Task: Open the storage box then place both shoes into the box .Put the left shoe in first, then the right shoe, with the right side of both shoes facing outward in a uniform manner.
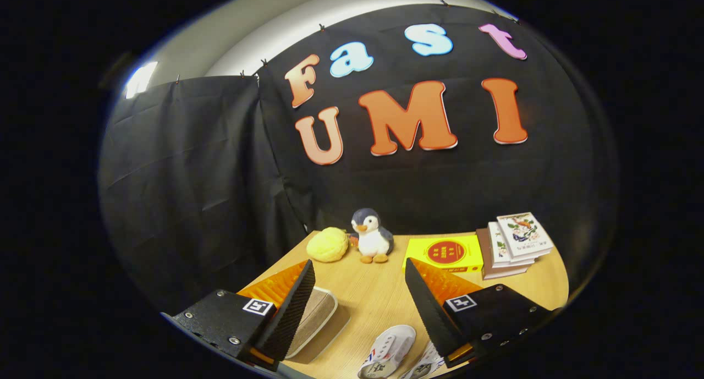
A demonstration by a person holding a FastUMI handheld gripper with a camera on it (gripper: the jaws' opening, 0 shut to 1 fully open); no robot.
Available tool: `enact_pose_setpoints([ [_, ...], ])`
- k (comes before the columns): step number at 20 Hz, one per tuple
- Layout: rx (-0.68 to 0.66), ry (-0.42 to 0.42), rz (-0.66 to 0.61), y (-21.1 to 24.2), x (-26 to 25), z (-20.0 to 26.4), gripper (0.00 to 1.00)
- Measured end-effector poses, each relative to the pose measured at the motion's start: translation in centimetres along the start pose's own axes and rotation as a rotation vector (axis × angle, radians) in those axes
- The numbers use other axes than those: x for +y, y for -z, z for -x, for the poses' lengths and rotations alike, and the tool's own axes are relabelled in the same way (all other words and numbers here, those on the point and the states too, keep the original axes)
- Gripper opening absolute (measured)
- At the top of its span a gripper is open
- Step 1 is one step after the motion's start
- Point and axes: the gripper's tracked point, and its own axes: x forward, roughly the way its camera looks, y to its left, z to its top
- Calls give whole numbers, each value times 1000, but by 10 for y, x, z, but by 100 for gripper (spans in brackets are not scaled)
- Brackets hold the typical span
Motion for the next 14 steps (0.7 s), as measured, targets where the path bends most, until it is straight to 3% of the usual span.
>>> enact_pose_setpoints([
  [14,520,-293,-365,167,82,-37,95],
])
